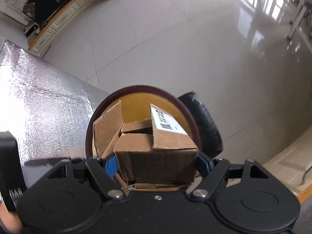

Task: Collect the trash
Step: 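Carry the teal wrapper and cardboard box with both tools over the yellow wastebasket, then open the right gripper to drop the box while the left gripper releases the wrapper into the wastebasket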

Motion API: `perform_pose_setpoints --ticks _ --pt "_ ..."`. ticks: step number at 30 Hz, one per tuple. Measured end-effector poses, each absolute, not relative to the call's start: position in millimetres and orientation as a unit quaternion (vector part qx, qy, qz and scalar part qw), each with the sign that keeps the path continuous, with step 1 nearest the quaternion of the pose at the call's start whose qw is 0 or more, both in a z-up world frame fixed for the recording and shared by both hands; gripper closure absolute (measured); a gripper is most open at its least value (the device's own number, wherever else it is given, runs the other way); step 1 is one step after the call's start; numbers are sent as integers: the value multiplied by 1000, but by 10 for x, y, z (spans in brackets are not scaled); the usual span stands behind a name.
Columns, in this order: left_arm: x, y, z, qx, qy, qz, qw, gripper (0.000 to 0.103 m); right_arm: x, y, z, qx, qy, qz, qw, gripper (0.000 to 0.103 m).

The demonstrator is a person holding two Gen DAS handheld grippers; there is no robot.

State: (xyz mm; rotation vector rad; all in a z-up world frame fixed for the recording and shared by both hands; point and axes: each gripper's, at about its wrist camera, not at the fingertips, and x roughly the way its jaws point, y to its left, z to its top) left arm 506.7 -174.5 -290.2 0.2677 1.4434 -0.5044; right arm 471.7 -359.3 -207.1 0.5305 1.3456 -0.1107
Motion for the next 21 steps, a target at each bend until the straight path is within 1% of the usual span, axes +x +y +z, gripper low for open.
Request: perform_pose_setpoints --ticks 6,12,14,15,21 --pt "5076 -1677 -3058 126 660 -225 705 103 4988 -3504 -2457 288 636 -76 712 24" --pt "5013 -1730 -3121 141 662 -243 695 103 5154 -3476 -2755 294 645 -121 694 23" --pt "4978 -1747 -3137 142 662 -248 692 103 5147 -3496 -2767 306 639 -128 694 11" --pt "4977 -1743 -3139 144 662 -250 692 103 5131 -3503 -2751 314 636 -125 694 2" --pt "5015 -1818 -3244 149 654 -254 697 103 5008 -3600 -2552 304 627 -117 708 1"
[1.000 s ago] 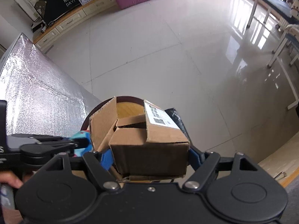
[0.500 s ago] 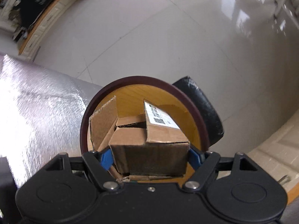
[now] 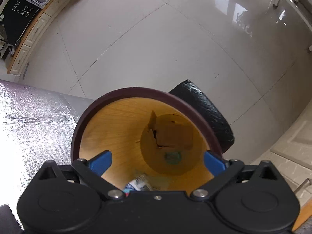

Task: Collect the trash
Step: 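Open the right gripper to drop the box while the left gripper releases the wrapper into the wastebasket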

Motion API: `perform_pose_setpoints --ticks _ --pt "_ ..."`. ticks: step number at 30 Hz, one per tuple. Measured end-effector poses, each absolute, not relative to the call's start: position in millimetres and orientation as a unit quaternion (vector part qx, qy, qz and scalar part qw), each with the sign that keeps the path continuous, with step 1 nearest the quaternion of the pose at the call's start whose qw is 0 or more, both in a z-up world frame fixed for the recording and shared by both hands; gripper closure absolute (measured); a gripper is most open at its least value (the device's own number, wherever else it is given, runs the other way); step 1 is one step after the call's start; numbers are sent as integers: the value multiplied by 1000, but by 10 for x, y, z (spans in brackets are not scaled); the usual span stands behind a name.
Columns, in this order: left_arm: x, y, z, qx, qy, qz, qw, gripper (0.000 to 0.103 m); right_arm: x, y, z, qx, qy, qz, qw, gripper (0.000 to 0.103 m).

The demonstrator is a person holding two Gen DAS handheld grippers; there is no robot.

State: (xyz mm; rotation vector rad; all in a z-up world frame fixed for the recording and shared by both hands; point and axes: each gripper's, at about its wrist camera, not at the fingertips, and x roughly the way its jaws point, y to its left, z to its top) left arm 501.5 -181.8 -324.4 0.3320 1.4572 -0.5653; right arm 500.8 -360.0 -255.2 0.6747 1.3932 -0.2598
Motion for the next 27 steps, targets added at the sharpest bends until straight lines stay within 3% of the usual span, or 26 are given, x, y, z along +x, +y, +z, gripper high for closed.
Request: perform_pose_setpoints --ticks 4,6,10,17,27 --pt "5056 -1799 -3185 135 628 -255 722 102 4909 -3752 -2493 317 621 -121 707 2" --pt "5089 -1790 -3180 129 626 -247 728 94 4865 -3807 -2476 323 618 -124 706 2" --pt "5091 -1780 -3194 128 642 -235 718 45 4819 -3836 -2440 321 617 -122 708 2" --pt "4977 -1771 -3167 134 649 -233 712 35 4792 -3793 -2524 307 624 -111 710 2" --pt "4971 -1664 -2957 96 641 -215 731 7 4607 -3739 -2453 262 625 -94 730 1"
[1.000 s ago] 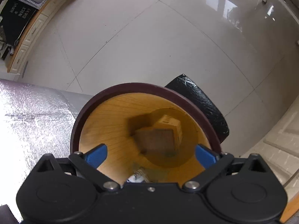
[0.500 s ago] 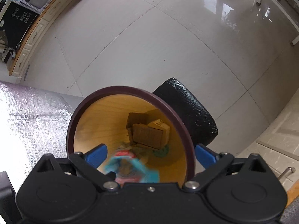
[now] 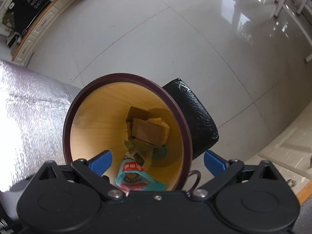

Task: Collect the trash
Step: 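Open the right gripper to drop the box while the left gripper releases the wrapper into the wastebasket, then raise both tools from the wastebasket and move them back toward the table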

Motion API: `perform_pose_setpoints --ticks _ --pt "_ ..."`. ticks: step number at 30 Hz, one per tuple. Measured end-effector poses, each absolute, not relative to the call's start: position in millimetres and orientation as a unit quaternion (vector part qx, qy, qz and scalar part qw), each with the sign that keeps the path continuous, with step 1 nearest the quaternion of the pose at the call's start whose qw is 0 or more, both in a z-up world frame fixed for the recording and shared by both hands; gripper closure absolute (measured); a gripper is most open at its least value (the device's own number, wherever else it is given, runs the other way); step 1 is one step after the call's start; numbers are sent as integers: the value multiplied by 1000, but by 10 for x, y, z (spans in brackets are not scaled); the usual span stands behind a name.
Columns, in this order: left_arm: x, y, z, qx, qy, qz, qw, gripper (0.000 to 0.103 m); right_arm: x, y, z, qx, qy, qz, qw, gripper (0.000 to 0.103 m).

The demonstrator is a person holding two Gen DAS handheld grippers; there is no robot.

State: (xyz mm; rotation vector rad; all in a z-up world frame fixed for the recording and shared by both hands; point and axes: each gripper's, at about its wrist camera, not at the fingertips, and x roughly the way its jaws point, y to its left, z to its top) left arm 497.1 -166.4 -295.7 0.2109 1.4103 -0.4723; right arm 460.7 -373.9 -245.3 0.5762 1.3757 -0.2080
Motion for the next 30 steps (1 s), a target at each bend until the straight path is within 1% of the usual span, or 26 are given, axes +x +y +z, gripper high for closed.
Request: perform_pose_setpoints --ticks 6,18,30 --pt "4883 -1596 -2756 84 629 -201 746 0 4465 -3747 -2261 235 609 -85 753 0" --pt "4482 -1339 -2372 53 595 -163 785 0 4062 -3717 -1966 191 576 -64 792 0" --pt "3851 -1074 -1798 13 526 -138 839 0 3501 -3722 -1572 145 518 -44 842 0"
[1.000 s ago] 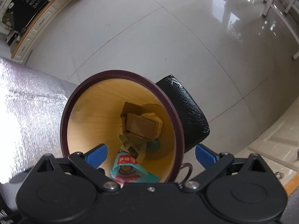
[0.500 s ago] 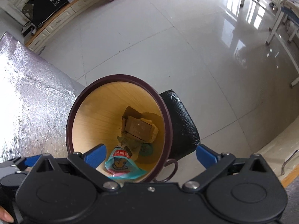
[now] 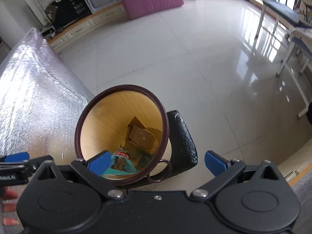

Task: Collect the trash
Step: 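Raise both tools from the wastebasket and move them back toward the table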

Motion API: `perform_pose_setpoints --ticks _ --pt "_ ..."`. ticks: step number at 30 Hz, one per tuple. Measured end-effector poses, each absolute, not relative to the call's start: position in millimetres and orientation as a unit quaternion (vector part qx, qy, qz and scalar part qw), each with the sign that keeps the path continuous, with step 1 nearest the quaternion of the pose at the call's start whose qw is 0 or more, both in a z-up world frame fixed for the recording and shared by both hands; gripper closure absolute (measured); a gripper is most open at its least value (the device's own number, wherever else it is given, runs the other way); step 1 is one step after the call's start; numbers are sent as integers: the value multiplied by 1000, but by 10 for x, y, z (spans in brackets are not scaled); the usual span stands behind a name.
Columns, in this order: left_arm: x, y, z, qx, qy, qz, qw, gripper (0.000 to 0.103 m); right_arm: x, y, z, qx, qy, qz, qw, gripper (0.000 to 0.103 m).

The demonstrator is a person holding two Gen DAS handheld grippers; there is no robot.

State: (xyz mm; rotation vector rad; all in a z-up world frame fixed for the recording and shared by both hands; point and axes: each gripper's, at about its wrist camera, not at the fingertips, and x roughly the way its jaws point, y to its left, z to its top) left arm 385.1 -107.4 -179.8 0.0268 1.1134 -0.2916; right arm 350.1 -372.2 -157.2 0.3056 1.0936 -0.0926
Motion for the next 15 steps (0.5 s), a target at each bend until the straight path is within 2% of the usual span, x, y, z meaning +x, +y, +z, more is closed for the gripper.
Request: perform_pose_setpoints --ticks 15 --pt "2938 -949 -1128 -10 428 -141 893 0 2692 -3568 -944 93 419 -16 903 0"
